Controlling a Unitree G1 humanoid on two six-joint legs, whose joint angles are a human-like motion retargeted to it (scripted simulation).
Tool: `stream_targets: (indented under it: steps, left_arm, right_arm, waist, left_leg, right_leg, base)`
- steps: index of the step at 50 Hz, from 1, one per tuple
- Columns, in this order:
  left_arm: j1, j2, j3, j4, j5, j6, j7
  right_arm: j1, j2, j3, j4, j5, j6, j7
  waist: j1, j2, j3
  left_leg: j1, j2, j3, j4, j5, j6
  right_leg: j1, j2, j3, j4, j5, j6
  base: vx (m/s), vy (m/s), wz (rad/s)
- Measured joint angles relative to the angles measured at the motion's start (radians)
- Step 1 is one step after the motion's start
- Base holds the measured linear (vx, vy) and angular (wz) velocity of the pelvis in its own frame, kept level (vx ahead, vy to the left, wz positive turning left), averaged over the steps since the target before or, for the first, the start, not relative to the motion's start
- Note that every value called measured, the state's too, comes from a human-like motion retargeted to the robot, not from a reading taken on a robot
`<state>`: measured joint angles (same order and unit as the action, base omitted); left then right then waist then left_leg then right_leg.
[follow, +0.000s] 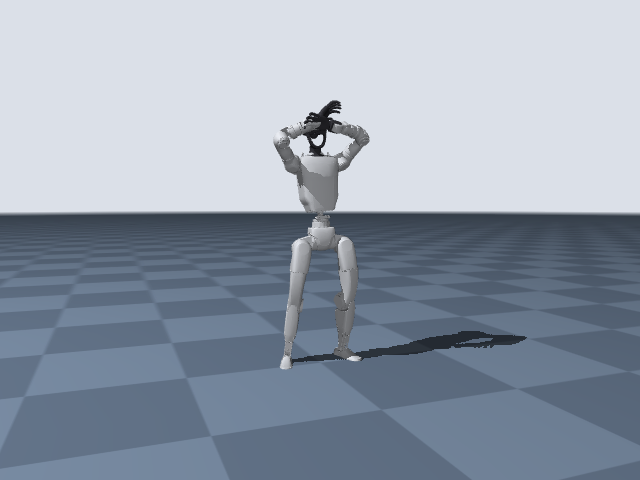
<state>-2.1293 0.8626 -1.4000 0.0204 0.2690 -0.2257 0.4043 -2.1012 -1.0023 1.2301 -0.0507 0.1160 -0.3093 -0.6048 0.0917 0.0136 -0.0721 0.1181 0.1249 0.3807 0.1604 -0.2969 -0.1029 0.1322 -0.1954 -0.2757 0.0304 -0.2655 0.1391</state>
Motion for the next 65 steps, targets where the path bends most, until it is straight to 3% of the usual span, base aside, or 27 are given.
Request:
stream_targets:
  steps: [5, 10, 15, 18, 22, 26, 32, 35, 38, 43, 47, 50, 53, 56, 59, 62, 65]
  left_arm:
    - [-0.029, 0.007, 0.000, -0.254, 0.065, -0.012, 0.142]
    - [-0.035, 0.010, 0.085, -0.004, -0.074, 0.060, 0.220]
    - [-0.005, 0.028, 0.075, 0.228, -0.192, 0.092, 0.078]
    - [0.041, 0.056, 0.017, 0.120, -0.187, 0.046, 0.003]
    - [0.086, 0.081, 0.000, -0.208, -0.069, -0.023, -0.020]
    - [0.051, 0.045, 0.038, -0.351, 0.007, -0.019, 0.063]
    - [-0.007, 0.011, 0.171, -0.011, -0.061, 0.058, 0.208]
    - [-0.022, 0.005, 0.135, 0.196, -0.124, 0.071, 0.157]
    - [-0.012, -0.001, 0.024, 0.263, -0.169, 0.039, 0.031]
    - [0.073, 0.033, 0.000, -0.035, -0.044, -0.027, -0.056]
    - [0.062, 0.044, 0.001, -0.282, 0.036, -0.032, 0.021]
    - [0.042, 0.046, 0.041, -0.282, 0.018, -0.008, 0.134]
    - [0.042, 0.046, 0.122, -0.114, -0.050, 0.035, 0.192]
    - [0.056, 0.043, 0.169, 0.096, -0.139, 0.067, 0.157]
    - [0.094, 0.052, 0.133, 0.199, -0.203, 0.050, 0.081]
    - [0.124, 0.077, 0.036, 0.106, -0.182, -0.021, 0.046]
    - [0.124, 0.097, 0.000, -0.127, -0.048, -0.062, 0.077]
  right_arm:
    - [-0.005, -0.035, 0.055, 0.127, -0.076, 0.021, 0.130]
    - [0.050, -0.078, 0.084, -0.112, -0.114, -0.005, 0.227]
    - [0.129, -0.050, -0.046, -0.333, -0.017, -0.015, 0.202]
    - [0.129, -0.021, -0.114, -0.276, 0.010, -0.016, 0.115]
    - [0.076, -0.008, -0.085, -0.065, -0.013, 0.003, 0.023]
    - [0.060, -0.023, -0.001, 0.076, -0.064, 0.033, 0.124]
    - [0.054, -0.039, 0.107, -0.137, -0.178, -0.007, 0.243]
    - [0.063, -0.008, 0.052, -0.283, -0.151, -0.019, 0.196]
    - [0.072, 0.042, -0.046, -0.279, -0.083, -0.013, 0.123]
    - [-0.006, 0.067, -0.027, -0.030, -0.109, 0.026, 0.002]
    - [-0.021, 0.027, 0.045, 0.082, -0.197, 0.055, 0.078]
    - [-0.008, -0.010, 0.123, 0.012, -0.264, 0.030, 0.186]
    - [0.002, -0.023, 0.154, -0.142, -0.323, 0.009, 0.231]
    - [0.052, -0.013, 0.070, -0.276, -0.275, 0.006, 0.191]
    - [0.103, 0.018, -0.061, -0.306, -0.182, 0.004, 0.105]
    - [0.084, 0.039, -0.133, -0.215, -0.210, 0.019, -0.020]
    - [0.014, 0.039, -0.099, -0.068, -0.345, 0.071, -0.138]
  waist:
    - [-0.033, -0.033, 0.009]
    - [-0.055, -0.050, 0.024]
    - [-0.067, -0.040, 0.026]
    - [-0.071, -0.039, 0.024]
    - [-0.067, -0.030, 0.012]
    - [-0.074, -0.044, 0.005]
    - [-0.076, -0.046, 0.010]
    - [-0.075, -0.038, 0.011]
    - [-0.079, -0.039, 0.010]
    - [-0.048, -0.004, -0.004]
    - [-0.060, -0.020, -0.004]
    - [-0.071, -0.033, 0.004]
    - [-0.069, -0.029, 0.012]
    - [-0.066, -0.019, 0.020]
    - [-0.066, -0.013, 0.020]
    - [-0.064, -0.010, 0.014]
    - [-0.057, 0.002, 0.007]
  left_leg:
    - [-0.002, 0.001, -0.005, -0.002, 0.003, -0.011]
    - [-0.004, -0.004, -0.014, 0.000, 0.006, -0.004]
    - [-0.011, -0.006, -0.015, 0.003, 0.007, 0.010]
    - [-0.011, -0.004, -0.012, 0.001, 0.007, 0.010]
    - [-0.014, 0.001, -0.008, -0.001, 0.008, 0.001]
    - [-0.015, 0.003, -0.008, -0.004, 0.010, -0.008]
    - [-0.013, 0.001, -0.008, -0.003, 0.010, -0.002]
    - [-0.011, 0.000, -0.004, -0.003, 0.009, 0.007]
    - [-0.008, 0.000, 0.001, -0.003, 0.006, 0.012]
    - [-0.007, 0.005, 0.006, -0.005, 0.004, 0.006]
    - [-0.008, 0.006, 0.002, -0.005, 0.004, -0.003]
    - [-0.007, 0.004, -0.004, -0.004, 0.004, -0.005]
    - [-0.005, 0.001, -0.007, -0.003, 0.003, 0.001]
    - [-0.003, -0.001, -0.006, -0.001, 0.002, 0.009]
    - [-0.002, -0.002, -0.003, -0.001, 0.001, 0.016]
    - [-0.004, -0.002, 0.001, -0.004, 0.002, 0.016]
    - [-0.007, 0.000, 0.002, -0.005, 0.002, 0.009]
  right_leg:
    - [0.000, 0.002, -0.004, 0.002, 0.001, -0.005]
    - [0.006, -0.003, -0.015, -0.003, 0.001, 0.003]
    - [0.003, -0.005, -0.017, -0.005, 0.003, 0.010]
    - [-0.001, -0.003, -0.012, -0.003, 0.005, 0.007]
    - [-0.009, 0.002, -0.005, -0.001, 0.007, -0.002]
    - [-0.013, 0.005, -0.004, 0.001, 0.008, -0.005]
    - [-0.009, 0.003, -0.006, -0.002, 0.006, 0.005]
    - [-0.009, 0.001, -0.003, -0.003, 0.005, 0.010]
    - [-0.010, 0.001, 0.001, -0.003, 0.004, 0.011]
    - [-0.014, 0.006, 0.009, -0.001, 0.006, 0.002]
    - [-0.012, 0.007, 0.005, 0.000, 0.006, -0.002]
    - [-0.007, 0.005, -0.002, -0.001, 0.005, 0.002]
    - [-0.002, 0.002, -0.006, -0.002, 0.004, 0.009]
    - [0.000, 0.000, -0.006, -0.002, 0.002, 0.014]
    - [-0.001, -0.002, -0.003, -0.001, 0.001, 0.013]
    - [-0.007, -0.001, 0.002, 0.000, 0.002, 0.008]
    - [-0.013, 0.000, 0.005, 0.003, 0.002, 0.004]
  base:
    - [0.00, 0.00, 0.00]
    - [0.00, 0.00, 0.00]
    - [0.00, 0.00, 0.00]
    - [0.00, 0.00, 0.00]
    - [0.00, 0.00, 0.00]
    - [0.00, 0.00, 0.00]
    - [0.00, 0.00, 0.00]
    - [0.00, 0.00, 0.00]
    - [0.00, 0.00, 0.00]
    - [0.00, 0.00, 0.00]
    - [0.00, 0.00, 0.00]
    - [0.00, 0.00, 0.00]
    - [0.00, 0.00, 0.00]
    - [0.00, 0.00, 0.00]
    - [0.00, 0.00, 0.00]
    - [0.00, 0.00, 0.00]
    - [0.00, 0.00, 0.00]
